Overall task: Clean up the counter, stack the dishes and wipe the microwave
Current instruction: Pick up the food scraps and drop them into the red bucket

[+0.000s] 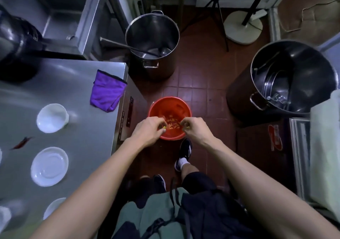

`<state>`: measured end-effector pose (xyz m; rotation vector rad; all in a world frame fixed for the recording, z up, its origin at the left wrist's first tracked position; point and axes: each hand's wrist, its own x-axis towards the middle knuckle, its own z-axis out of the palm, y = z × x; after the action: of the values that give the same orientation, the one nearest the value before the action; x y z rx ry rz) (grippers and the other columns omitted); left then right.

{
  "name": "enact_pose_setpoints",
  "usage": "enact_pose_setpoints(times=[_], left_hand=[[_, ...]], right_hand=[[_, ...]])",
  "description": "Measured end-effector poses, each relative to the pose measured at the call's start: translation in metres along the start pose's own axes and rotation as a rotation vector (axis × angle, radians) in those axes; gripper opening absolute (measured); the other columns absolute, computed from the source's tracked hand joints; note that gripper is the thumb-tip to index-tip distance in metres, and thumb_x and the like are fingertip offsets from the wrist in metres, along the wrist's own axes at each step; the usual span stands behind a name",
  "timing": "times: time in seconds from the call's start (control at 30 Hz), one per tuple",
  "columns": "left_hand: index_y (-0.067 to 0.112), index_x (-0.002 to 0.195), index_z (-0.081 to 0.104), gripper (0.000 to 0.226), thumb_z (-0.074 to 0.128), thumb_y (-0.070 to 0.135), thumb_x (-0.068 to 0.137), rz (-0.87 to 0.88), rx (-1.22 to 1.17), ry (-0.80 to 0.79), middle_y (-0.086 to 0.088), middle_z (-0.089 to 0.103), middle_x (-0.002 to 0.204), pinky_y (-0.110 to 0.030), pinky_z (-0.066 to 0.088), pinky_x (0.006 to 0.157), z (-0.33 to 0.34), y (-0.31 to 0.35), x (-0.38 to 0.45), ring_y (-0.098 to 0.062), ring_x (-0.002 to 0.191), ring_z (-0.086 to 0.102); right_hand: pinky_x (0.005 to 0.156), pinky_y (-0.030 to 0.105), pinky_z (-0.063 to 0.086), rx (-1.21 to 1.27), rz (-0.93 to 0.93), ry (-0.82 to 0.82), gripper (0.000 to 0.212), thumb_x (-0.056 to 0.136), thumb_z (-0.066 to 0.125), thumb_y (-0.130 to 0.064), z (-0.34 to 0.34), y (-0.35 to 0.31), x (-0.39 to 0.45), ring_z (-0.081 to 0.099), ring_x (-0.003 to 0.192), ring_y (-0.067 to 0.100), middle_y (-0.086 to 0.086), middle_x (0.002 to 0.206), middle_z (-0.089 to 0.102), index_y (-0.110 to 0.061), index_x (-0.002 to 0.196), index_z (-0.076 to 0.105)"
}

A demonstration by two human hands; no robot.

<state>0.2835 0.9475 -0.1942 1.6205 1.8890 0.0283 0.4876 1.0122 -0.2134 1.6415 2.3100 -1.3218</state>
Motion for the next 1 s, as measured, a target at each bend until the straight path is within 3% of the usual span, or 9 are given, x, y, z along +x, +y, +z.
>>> enact_pose_setpoints(times=[0.3, 0.5, 0.7, 0.87, 1.0], left_hand=[[0.037, 0.106, 0.066, 0.018, 0.066, 0.042, 0.089, -0.118, -0.112, -0.089, 0.013, 0.067, 0.111, -0.039, 0.053, 0.087, 0.018, 0.004, 0.062, -0.016, 0.1, 0.062], [0.037, 0.105, 0.066, 0.015, 0.066, 0.042, 0.09, -0.12, -0.158, -0.154, 0.017, 0.065, 0.106, -0.036, 0.052, 0.082, 0.052, -0.027, 0.105, -0.013, 0.098, 0.061], [0.035, 0.1, 0.068, 0.011, 0.069, 0.036, 0.089, -0.156, -0.229, -0.185, 0.017, 0.066, 0.095, -0.037, 0.054, 0.082, 0.09, -0.062, 0.151, -0.01, 0.092, 0.061], [0.034, 0.095, 0.069, 0.006, 0.068, 0.033, 0.089, -0.249, -0.291, -0.176, 0.016, 0.068, 0.087, -0.038, 0.055, 0.079, 0.123, -0.092, 0.187, -0.01, 0.083, 0.064], [0.034, 0.097, 0.069, 0.007, 0.065, 0.033, 0.091, -0.241, -0.25, -0.153, 0.014, 0.067, 0.094, -0.04, 0.055, 0.081, 0.153, -0.113, 0.216, -0.014, 0.09, 0.063]], right_hand=[[0.091, 0.039, 0.054, -0.04, 0.073, -0.153, 0.026, 0.09, 0.057, -0.007, -0.004, 0.035, 0.044, 0.068, 0.102, 0.024, 0.004, 0.11, 0.073, -0.019, 0.108, 0.073], [0.086, 0.039, 0.055, 0.02, 0.18, -0.175, 0.027, 0.086, 0.056, -0.005, 0.02, 0.061, 0.067, 0.068, 0.096, 0.024, 0.003, 0.102, 0.075, -0.019, 0.101, 0.073], [0.088, 0.025, 0.052, 0.214, 0.363, -0.021, 0.021, 0.088, 0.064, -0.006, 0.06, 0.094, 0.11, 0.067, 0.09, 0.009, -0.004, 0.097, 0.075, -0.019, 0.101, 0.074], [0.072, 0.001, 0.038, 0.304, 0.448, 0.038, 0.019, 0.09, 0.064, -0.008, 0.104, 0.12, 0.148, 0.063, 0.085, 0.005, -0.009, 0.089, 0.07, -0.021, 0.099, 0.074], [0.079, 0.014, 0.044, 0.339, 0.488, 0.02, 0.019, 0.093, 0.062, -0.011, 0.138, 0.141, 0.176, 0.064, 0.09, 0.007, -0.009, 0.092, 0.07, -0.023, 0.101, 0.073]])
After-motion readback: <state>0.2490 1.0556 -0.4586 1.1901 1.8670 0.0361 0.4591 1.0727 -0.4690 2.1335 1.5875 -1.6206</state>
